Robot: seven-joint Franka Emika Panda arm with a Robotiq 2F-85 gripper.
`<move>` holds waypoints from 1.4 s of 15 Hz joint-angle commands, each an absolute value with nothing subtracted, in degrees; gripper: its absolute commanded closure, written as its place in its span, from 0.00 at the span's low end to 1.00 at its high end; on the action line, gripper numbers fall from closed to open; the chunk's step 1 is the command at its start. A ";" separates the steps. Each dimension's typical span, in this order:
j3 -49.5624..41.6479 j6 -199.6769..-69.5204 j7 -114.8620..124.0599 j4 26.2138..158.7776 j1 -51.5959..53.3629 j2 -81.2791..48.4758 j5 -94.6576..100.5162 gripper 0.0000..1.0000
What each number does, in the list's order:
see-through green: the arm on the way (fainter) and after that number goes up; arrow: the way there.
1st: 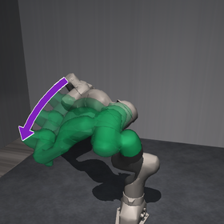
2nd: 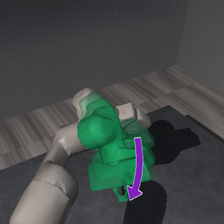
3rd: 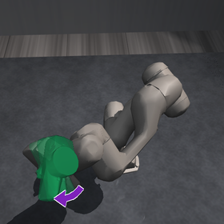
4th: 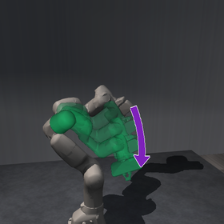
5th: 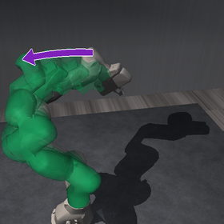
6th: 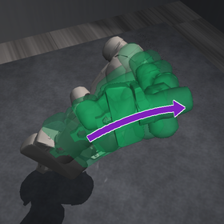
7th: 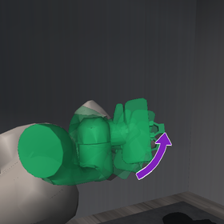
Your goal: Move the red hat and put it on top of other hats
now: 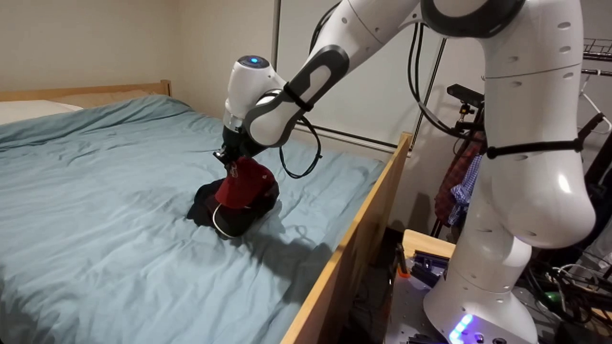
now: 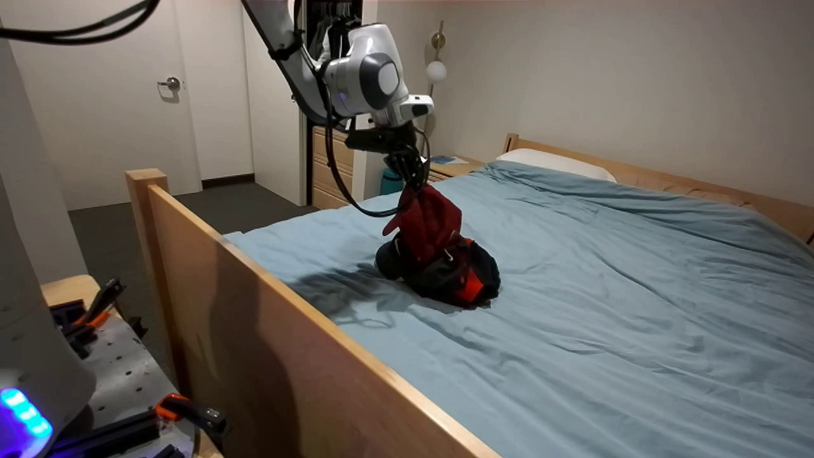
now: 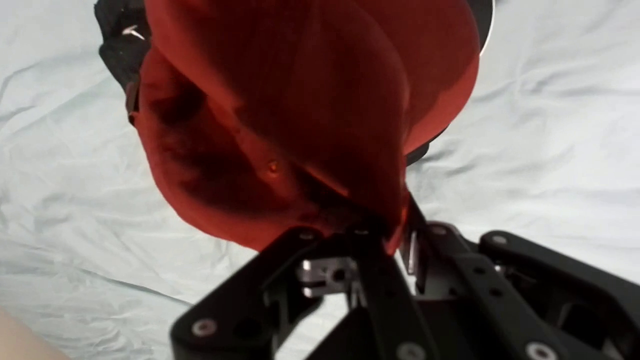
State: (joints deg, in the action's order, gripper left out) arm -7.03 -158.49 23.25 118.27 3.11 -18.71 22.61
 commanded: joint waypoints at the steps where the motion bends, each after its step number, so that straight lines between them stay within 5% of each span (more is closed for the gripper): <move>1: -6.77 -158.25 19.23 115.89 3.73 -20.76 19.07 0.60; 10: -3.74 -157.12 14.43 117.20 2.52 -18.64 7.97 0.02; 18: 2.60 -137.86 9.20 121.87 1.75 -10.11 -8.55 0.00; 21: 2.07 -141.18 14.93 126.88 2.51 -7.37 -12.82 0.00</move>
